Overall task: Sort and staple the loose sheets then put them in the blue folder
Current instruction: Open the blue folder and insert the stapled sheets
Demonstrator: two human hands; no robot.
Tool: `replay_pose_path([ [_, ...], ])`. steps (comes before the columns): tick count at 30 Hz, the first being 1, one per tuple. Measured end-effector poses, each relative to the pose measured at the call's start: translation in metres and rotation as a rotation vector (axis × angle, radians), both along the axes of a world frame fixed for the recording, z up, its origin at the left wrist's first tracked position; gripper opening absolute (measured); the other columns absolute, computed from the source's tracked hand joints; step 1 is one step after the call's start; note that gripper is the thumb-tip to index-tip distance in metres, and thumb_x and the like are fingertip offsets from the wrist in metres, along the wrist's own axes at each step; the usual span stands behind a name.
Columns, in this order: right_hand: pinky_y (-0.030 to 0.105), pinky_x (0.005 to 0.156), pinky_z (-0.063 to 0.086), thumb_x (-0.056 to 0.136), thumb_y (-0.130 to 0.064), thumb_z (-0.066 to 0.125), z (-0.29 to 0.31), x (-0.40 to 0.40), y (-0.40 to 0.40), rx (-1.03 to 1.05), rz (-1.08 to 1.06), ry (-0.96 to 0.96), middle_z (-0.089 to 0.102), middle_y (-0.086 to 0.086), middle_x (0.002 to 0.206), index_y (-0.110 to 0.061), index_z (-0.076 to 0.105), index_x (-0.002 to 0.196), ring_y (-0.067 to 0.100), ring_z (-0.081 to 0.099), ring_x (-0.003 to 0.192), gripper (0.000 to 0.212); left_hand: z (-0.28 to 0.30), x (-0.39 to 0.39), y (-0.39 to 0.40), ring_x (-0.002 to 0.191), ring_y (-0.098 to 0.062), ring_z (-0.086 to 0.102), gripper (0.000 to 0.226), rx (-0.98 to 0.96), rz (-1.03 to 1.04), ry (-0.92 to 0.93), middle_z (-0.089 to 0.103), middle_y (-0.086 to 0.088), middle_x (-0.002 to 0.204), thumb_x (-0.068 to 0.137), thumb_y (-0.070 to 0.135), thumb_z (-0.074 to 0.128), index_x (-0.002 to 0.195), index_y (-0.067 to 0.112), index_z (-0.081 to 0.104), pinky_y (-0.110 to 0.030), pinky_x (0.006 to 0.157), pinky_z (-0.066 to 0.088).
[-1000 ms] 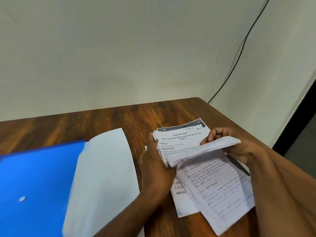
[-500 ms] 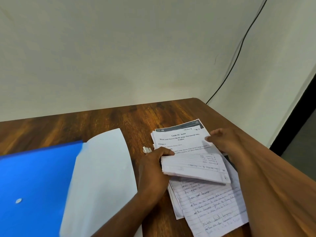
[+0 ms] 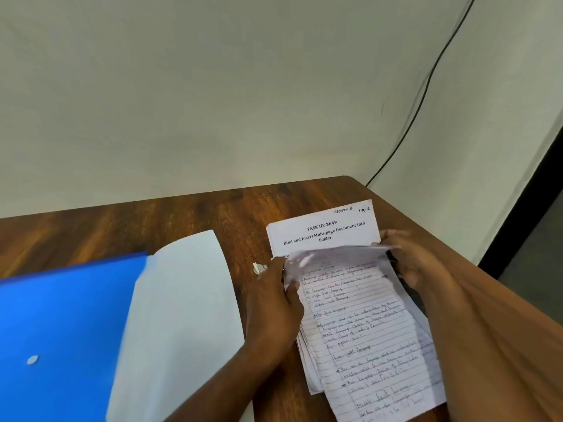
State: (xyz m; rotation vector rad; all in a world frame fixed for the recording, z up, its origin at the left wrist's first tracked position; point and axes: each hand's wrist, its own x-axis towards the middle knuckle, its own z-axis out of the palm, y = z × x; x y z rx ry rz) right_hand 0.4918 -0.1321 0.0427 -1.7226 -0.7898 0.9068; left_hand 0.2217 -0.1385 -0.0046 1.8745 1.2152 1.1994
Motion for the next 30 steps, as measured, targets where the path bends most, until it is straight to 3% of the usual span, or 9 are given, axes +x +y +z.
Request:
replay_pose_path([
  [3,0.051,0.089,0.056,0.093,0.012,0.048,0.001,0.001,0.000,0.025,0.039,0.082,0.074,0.028,0.112,0.009,0.064,0.116,0.038,0.068,0.096,0.028,0.001,0.001,-0.001,0.094,-0.005,0.071,0.023,-0.015,-0.006,-0.010,0.067,0.028,0.111,0.099,0.026,0.066,0.111,0.044,0.056,-0.014,0.071,0.057],
  [5,0.051,0.098,0.056,0.096,0.013,0.048,0.005,0.002,-0.003,0.060,0.077,0.131,0.075,0.025,0.113,0.007,0.065,0.119,0.038,0.070,0.101,0.029,0.001,0.001,-0.001,0.093,-0.005,0.069,0.021,-0.022,0.008,0.001,0.067,0.025,0.113,0.098,0.029,0.068,0.109,0.042,0.056,-0.011,0.070,0.052],
  [7,0.049,0.088,0.059,0.095,0.009,0.046,0.007,0.005,-0.006,0.088,0.123,0.166,0.076,0.020,0.109,-0.001,0.068,0.117,0.034,0.071,0.094,0.032,0.001,0.001,0.001,0.102,-0.003,0.064,0.028,-0.007,0.041,0.008,0.060,0.021,0.126,0.095,0.032,0.072,0.117,0.038,0.057,-0.009,0.076,0.049],
  [10,0.037,0.059,0.060,0.086,0.010,0.040,0.011,0.007,-0.013,0.132,0.145,0.193,0.068,0.016,0.091,-0.010,0.069,0.091,0.026,0.067,0.078,0.036,0.003,0.000,0.002,0.122,0.000,0.055,0.048,0.019,0.043,-0.052,0.048,0.026,0.144,0.092,0.037,0.075,0.136,0.036,0.056,-0.014,0.091,0.050],
  [14,0.024,0.056,0.055,0.084,0.016,0.024,0.023,-0.002,-0.029,0.252,0.186,0.381,0.069,0.014,0.080,-0.013,0.075,0.057,0.019,0.062,0.065,0.064,0.005,-0.004,0.002,0.104,-0.003,0.068,0.023,-0.021,0.008,-0.191,0.070,0.027,0.110,0.089,0.021,0.081,0.106,0.035,0.073,-0.005,0.072,0.052],
  [18,0.028,0.059,0.038,0.077,-0.014,0.043,0.028,-0.005,-0.024,0.344,-0.097,0.525,0.062,0.007,0.071,-0.014,0.060,0.057,0.020,0.051,0.057,0.027,0.003,-0.006,0.003,0.107,-0.005,0.070,0.024,-0.041,-0.022,-0.289,0.077,0.014,0.109,0.083,0.003,0.084,0.091,0.026,0.081,-0.005,0.076,0.053],
  [21,0.027,0.053,0.038,0.093,-0.014,0.047,0.018,-0.001,-0.008,0.167,-0.326,0.108,0.058,0.007,0.057,-0.008,0.056,0.071,0.021,0.048,0.048,0.024,0.003,-0.004,0.000,0.105,-0.004,0.071,0.026,-0.003,-0.037,-0.275,0.079,0.013,0.104,0.085,-0.002,0.081,0.088,0.023,0.082,-0.008,0.078,0.055],
  [23,0.034,0.057,0.035,0.091,-0.008,0.049,0.008,0.001,-0.003,0.056,-0.356,-0.138,0.055,0.014,0.061,-0.004,0.056,0.076,0.022,0.047,0.055,0.018,0.002,-0.004,-0.001,0.104,-0.006,0.071,0.026,0.012,-0.030,-0.259,0.079,0.012,0.104,0.085,-0.002,0.081,0.087,0.023,0.082,-0.011,0.079,0.057],
  [30,0.030,0.062,0.041,0.094,-0.006,0.055,-0.004,0.012,0.000,-0.051,-0.289,-0.195,0.066,0.011,0.076,-0.006,0.065,0.079,0.021,0.055,0.065,0.018,0.005,-0.004,-0.005,0.106,0.000,0.069,0.033,0.026,-0.024,-0.238,0.076,0.017,0.102,0.087,-0.004,0.077,0.080,0.028,0.078,-0.013,0.073,0.058],
])
